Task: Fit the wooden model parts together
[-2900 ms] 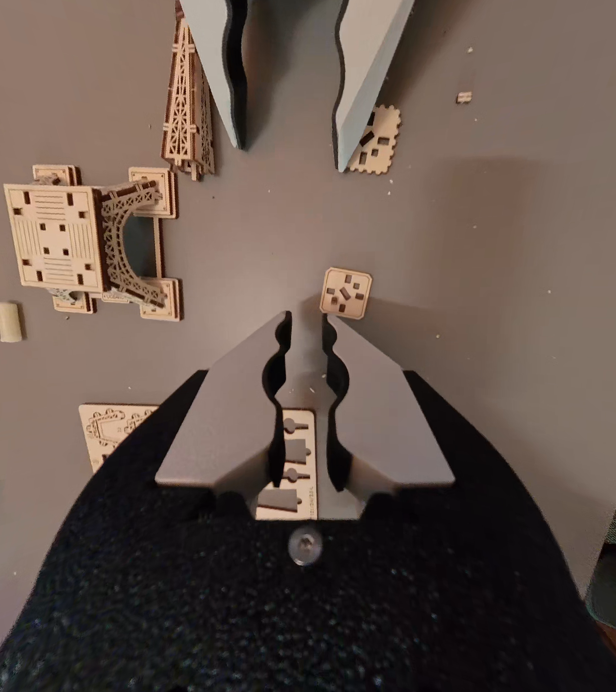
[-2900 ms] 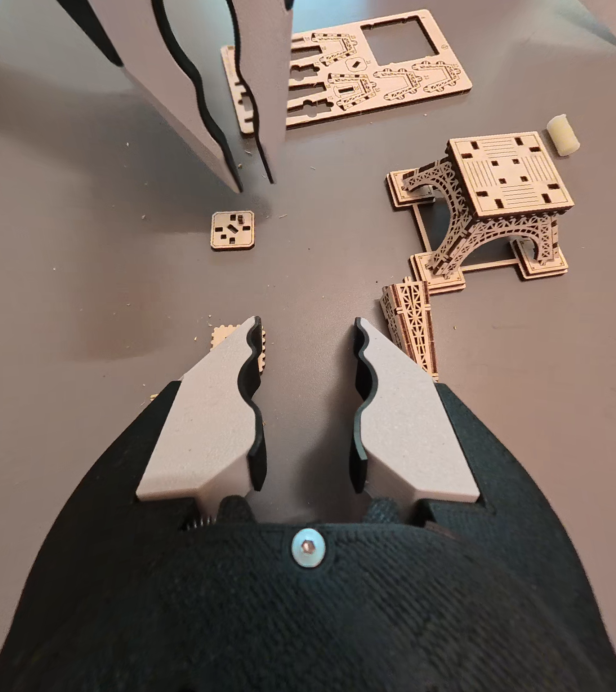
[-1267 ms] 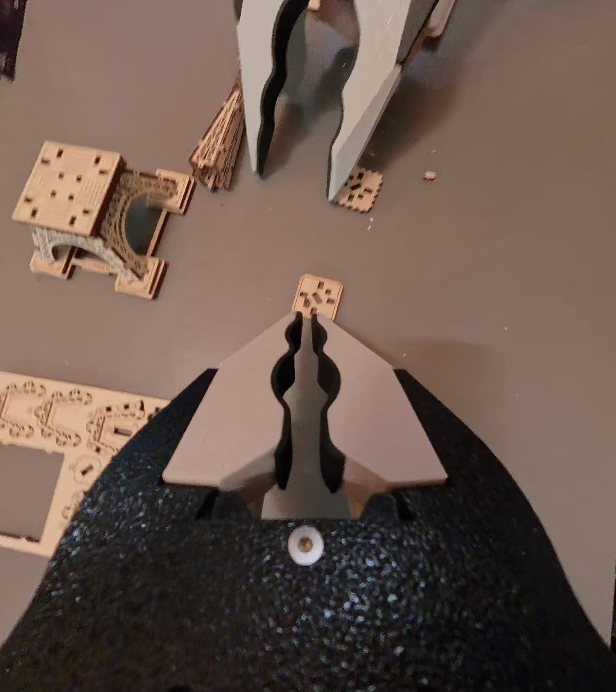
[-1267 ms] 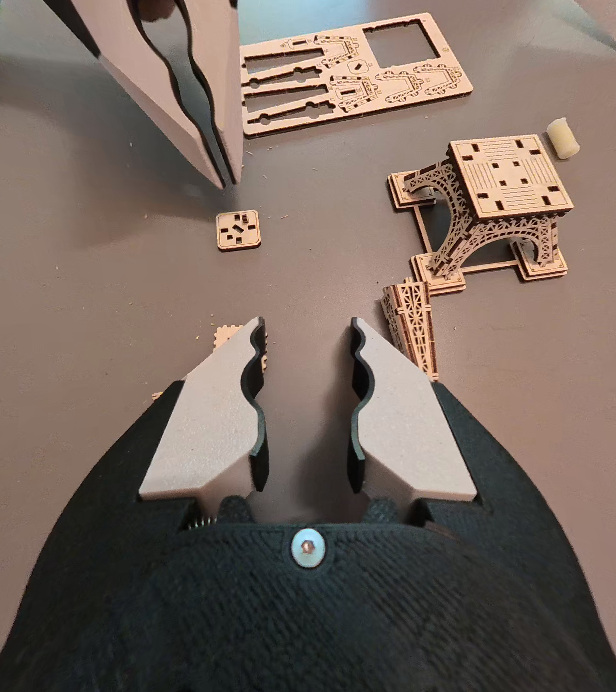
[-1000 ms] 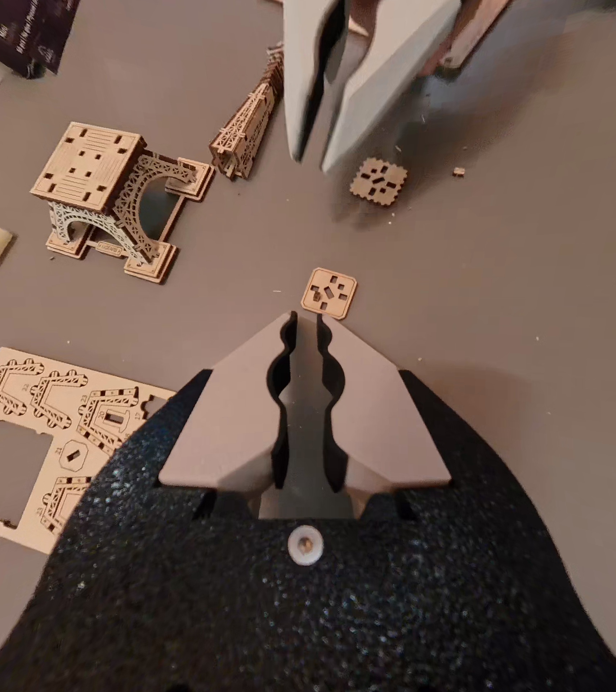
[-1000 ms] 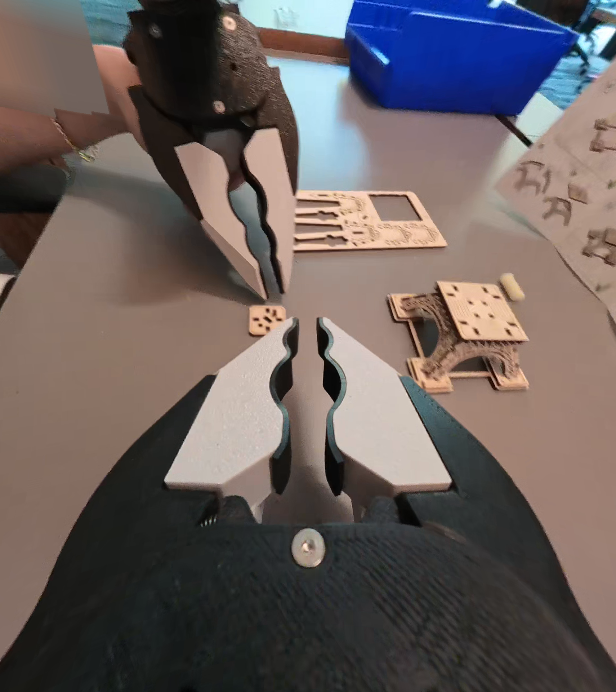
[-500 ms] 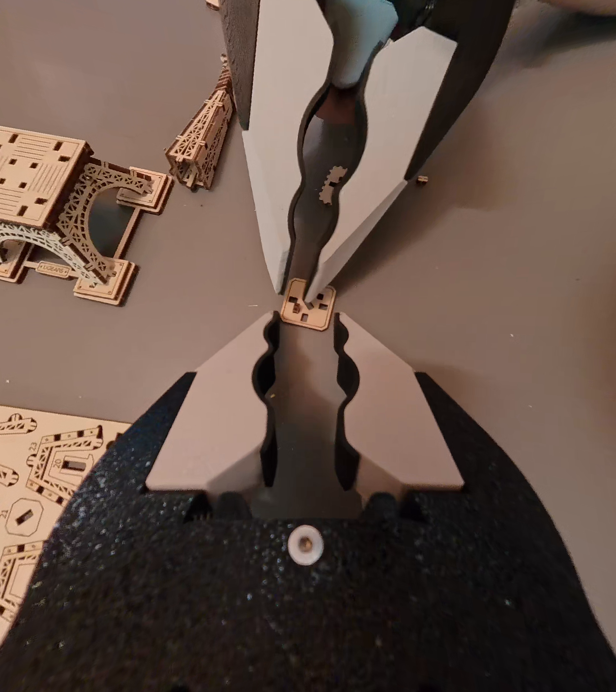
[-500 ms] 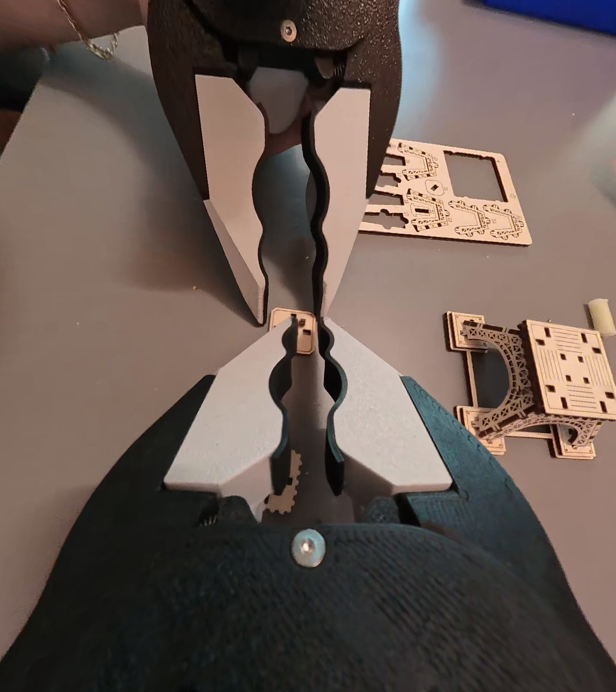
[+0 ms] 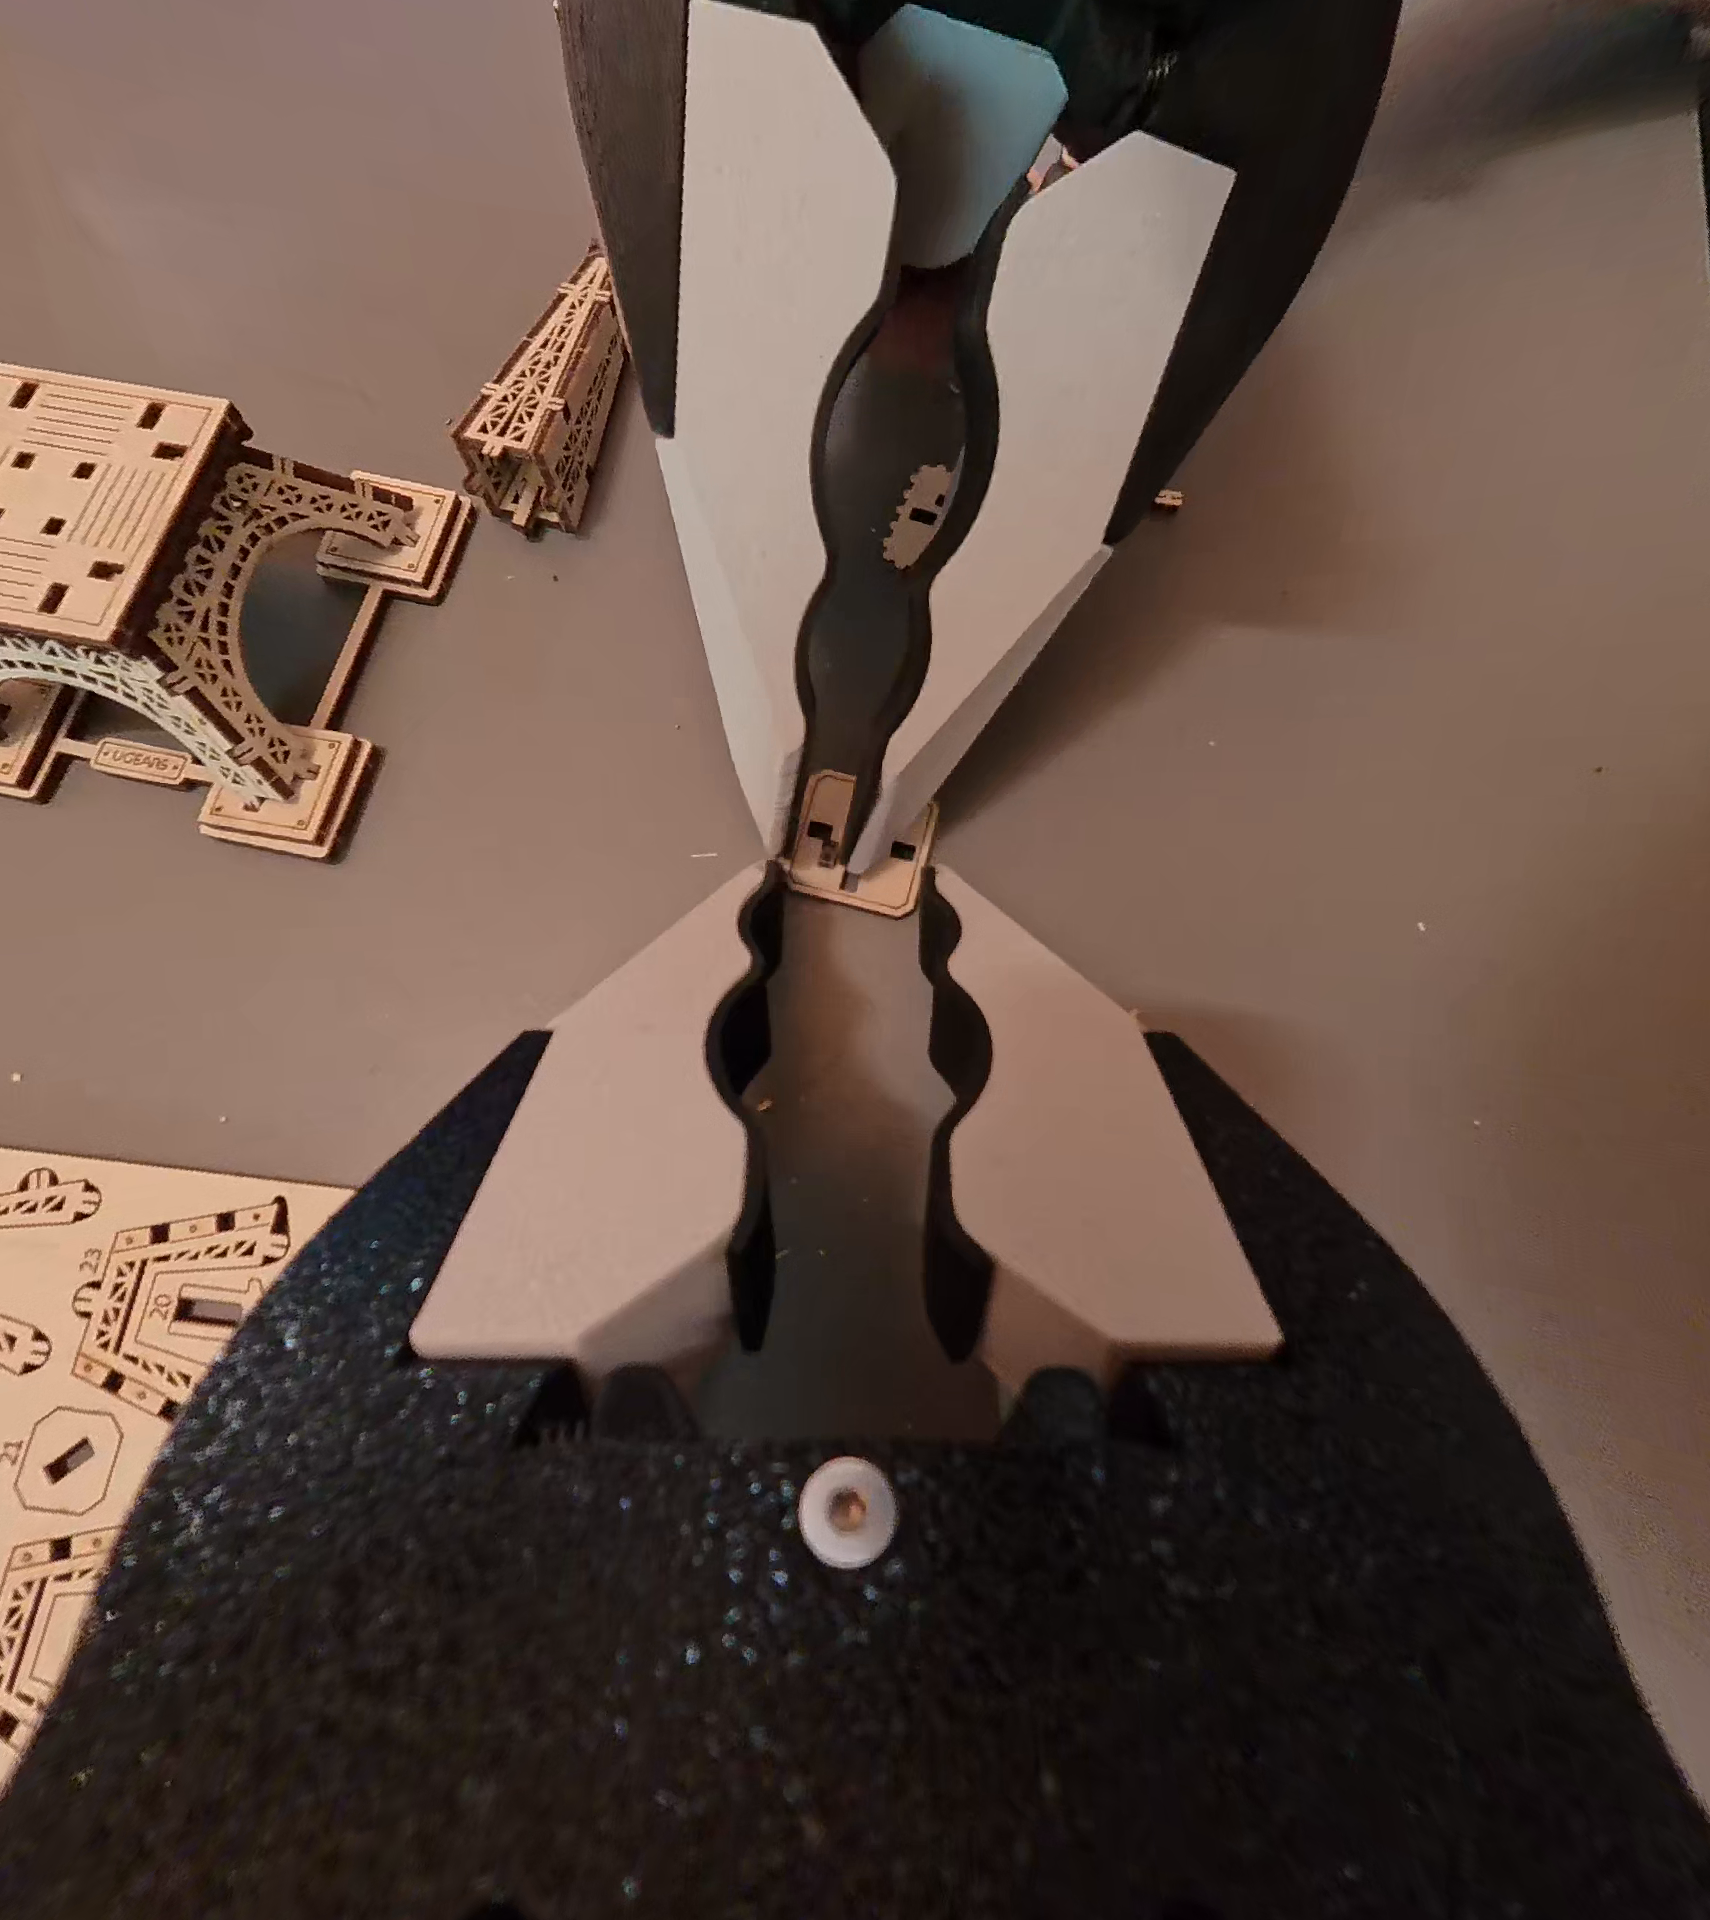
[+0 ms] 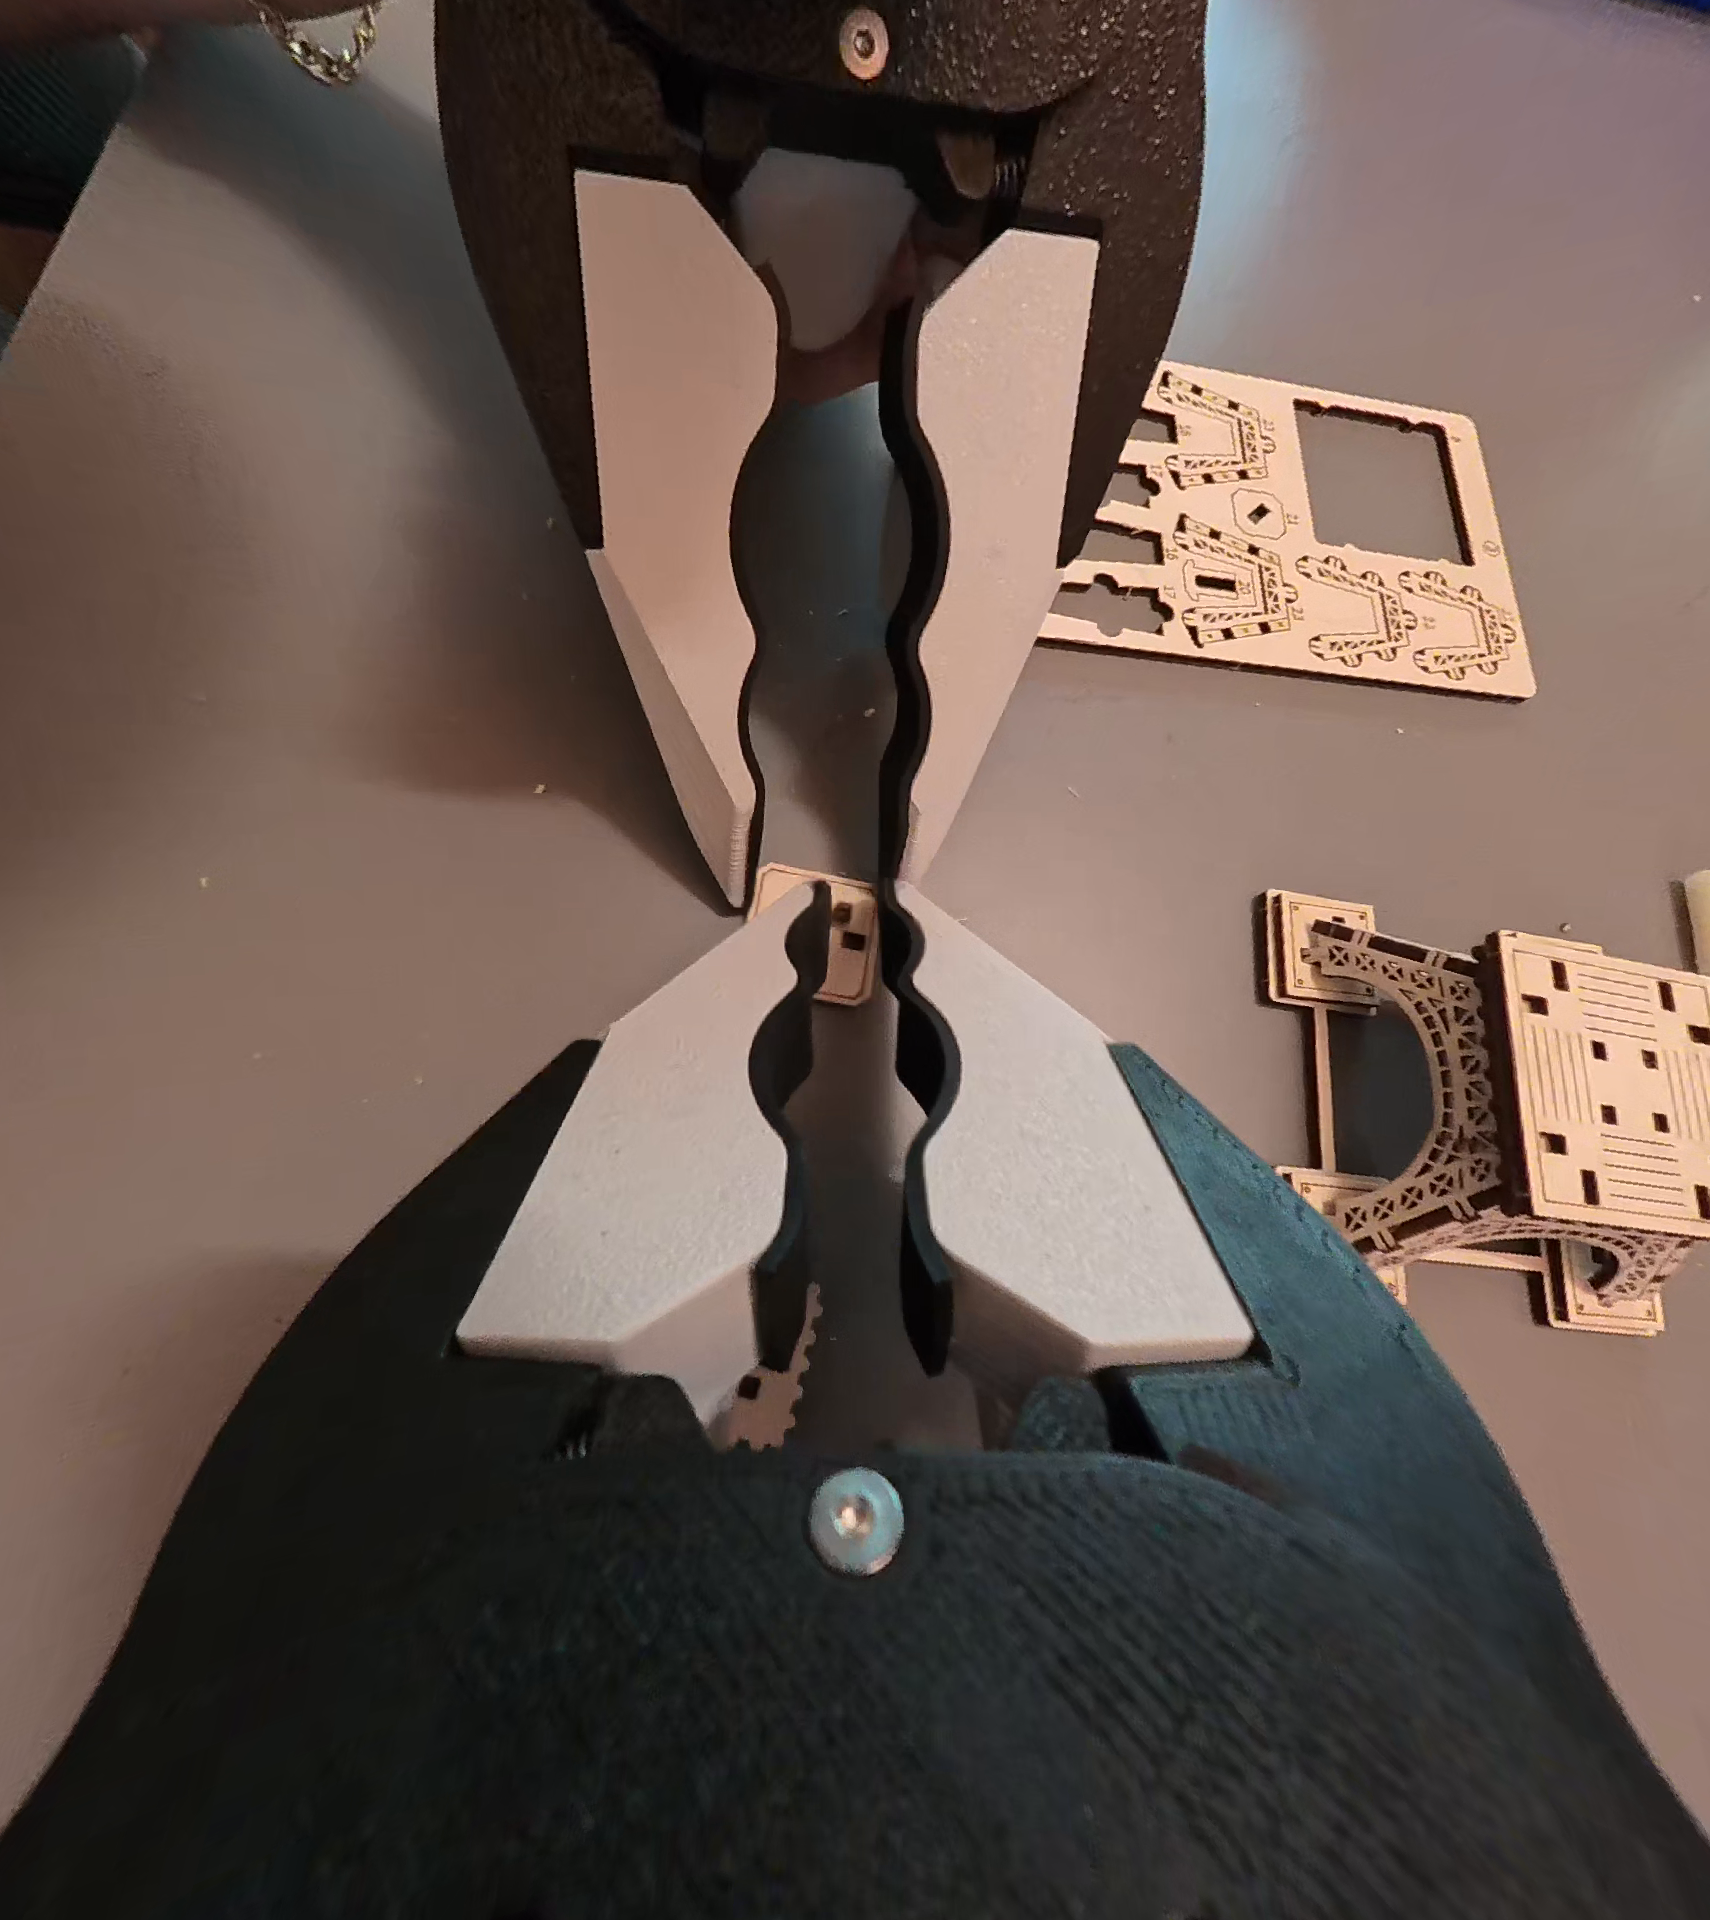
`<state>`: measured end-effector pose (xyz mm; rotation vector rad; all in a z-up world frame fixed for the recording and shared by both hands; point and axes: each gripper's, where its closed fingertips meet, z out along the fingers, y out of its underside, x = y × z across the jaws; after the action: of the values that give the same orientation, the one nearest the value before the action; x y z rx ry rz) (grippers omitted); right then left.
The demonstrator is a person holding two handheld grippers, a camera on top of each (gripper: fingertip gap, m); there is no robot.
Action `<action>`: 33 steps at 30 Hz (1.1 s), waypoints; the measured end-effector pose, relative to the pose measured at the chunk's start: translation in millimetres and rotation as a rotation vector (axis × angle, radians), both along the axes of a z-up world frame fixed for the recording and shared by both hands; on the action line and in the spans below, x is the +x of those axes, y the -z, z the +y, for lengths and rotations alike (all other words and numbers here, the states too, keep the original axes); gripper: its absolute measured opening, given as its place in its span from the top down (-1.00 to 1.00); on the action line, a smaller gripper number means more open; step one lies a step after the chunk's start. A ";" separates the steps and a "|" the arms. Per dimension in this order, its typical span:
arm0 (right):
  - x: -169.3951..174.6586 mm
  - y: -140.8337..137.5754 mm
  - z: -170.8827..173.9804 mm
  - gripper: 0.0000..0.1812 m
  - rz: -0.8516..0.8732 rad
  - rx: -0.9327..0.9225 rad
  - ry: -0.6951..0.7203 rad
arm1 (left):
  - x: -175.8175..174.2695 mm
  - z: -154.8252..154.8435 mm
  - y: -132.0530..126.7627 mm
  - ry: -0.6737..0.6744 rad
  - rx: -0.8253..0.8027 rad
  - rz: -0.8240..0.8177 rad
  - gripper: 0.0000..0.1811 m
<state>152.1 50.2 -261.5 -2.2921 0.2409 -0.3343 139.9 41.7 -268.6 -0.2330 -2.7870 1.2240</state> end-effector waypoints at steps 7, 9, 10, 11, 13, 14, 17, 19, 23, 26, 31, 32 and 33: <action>-1.3 0.8 -3.2 0.95 0.006 0.004 0.016 | 0.1 0.0 0.1 0.003 0.000 0.002 0.73; -1.7 0.2 -3.8 0.96 0.009 0.009 0.018 | 0.2 0.0 0.1 0.004 0.000 0.003 0.73; -2.1 -0.2 -2.7 0.97 0.012 0.017 0.017 | 0.2 0.0 0.1 0.004 0.000 0.003 0.73; -2.4 0.0 -1.7 0.99 0.013 0.021 0.014 | 0.2 0.0 0.1 0.005 0.000 0.003 0.73; -2.3 1.8 -0.9 0.98 0.012 0.015 0.010 | 0.2 0.0 0.1 0.005 0.001 0.005 0.74; -2.1 2.2 -0.9 0.98 0.011 0.011 0.008 | 0.3 0.0 0.2 0.004 0.001 0.006 0.74; -2.4 2.5 -1.2 0.98 0.059 0.008 0.006 | 1.5 -0.3 0.2 -0.002 0.001 0.009 0.74; -2.6 2.9 -1.4 0.99 0.101 -0.001 -0.005 | 1.7 -0.3 0.4 0.001 0.001 0.007 0.74; -3.0 4.1 -1.9 0.98 0.183 -0.090 -0.032 | 1.8 -0.3 0.4 0.003 0.001 0.007 0.74; -3.3 5.0 -2.2 0.98 0.204 -0.168 -0.063 | 1.9 -0.3 0.5 0.004 0.001 0.005 0.74; -3.7 5.6 -2.5 0.98 0.255 -0.230 -0.067 | 1.9 -0.4 0.5 0.004 0.001 0.006 0.74; -3.6 5.7 -2.4 0.98 0.264 -0.246 -0.072 | 1.9 -0.4 0.5 0.003 0.000 0.006 0.74; -3.6 5.8 -2.4 0.99 0.266 -0.263 -0.076 | 1.9 -0.4 0.4 0.003 0.000 0.005 0.74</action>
<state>148.5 47.7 -267.3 -2.5980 0.2546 -0.0203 141.9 41.3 -269.0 -0.2336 -2.7812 1.2217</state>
